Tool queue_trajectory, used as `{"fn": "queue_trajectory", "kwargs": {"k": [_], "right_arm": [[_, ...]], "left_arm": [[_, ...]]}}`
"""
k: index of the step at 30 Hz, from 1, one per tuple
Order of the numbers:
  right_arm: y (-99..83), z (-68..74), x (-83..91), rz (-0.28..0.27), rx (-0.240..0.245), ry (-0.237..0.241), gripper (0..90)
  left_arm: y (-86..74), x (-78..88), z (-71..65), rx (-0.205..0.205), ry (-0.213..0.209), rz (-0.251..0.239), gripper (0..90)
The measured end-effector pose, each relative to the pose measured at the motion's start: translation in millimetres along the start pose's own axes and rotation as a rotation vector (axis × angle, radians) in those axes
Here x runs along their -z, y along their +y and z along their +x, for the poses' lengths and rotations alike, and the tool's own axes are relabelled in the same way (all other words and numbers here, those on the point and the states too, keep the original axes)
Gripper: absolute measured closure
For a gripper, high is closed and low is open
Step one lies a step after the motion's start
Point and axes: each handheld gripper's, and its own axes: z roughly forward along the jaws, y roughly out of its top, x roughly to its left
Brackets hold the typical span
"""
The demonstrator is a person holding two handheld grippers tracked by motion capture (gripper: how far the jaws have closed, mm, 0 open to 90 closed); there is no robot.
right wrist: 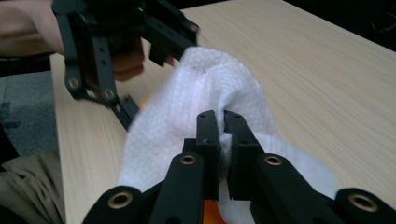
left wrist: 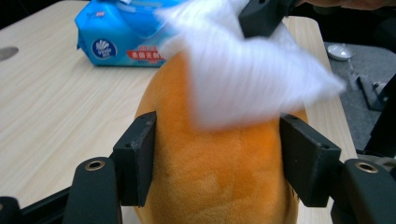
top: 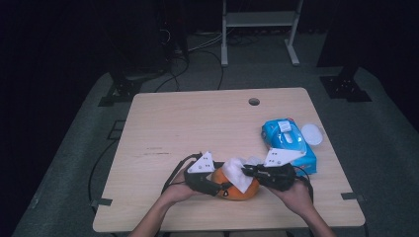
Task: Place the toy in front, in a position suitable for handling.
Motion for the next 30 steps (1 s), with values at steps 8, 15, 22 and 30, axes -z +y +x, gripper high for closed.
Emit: {"fn": "queue_trajectory", "kwargs": {"k": [8, 15, 22, 30], "right_arm": [[15.8, 9.4, -19.0, 0.054, 0.066, 0.013, 84.5], [10.6, -0.2, -13.4, 0.055, 0.026, -0.009, 84.6], [29.7, 18.2, -33.9, 0.092, 0.083, 0.046, 84.7], [32.8, 14.9, -37.5, 0.127, 0.089, 0.027, 84.8]], "left_arm": [[-5.1, 1.6, 6.9, 0.075, -0.014, -0.01, 21.8], [-2.8, 2.4, 5.6, 0.071, -0.004, -0.01, 33.8], [5.9, -0.9, -4.3, -0.002, 0.014, 0.023, 34.7], [-5.9, 1.9, 3.9, 0.041, -0.002, 0.026, 35.4]]}}
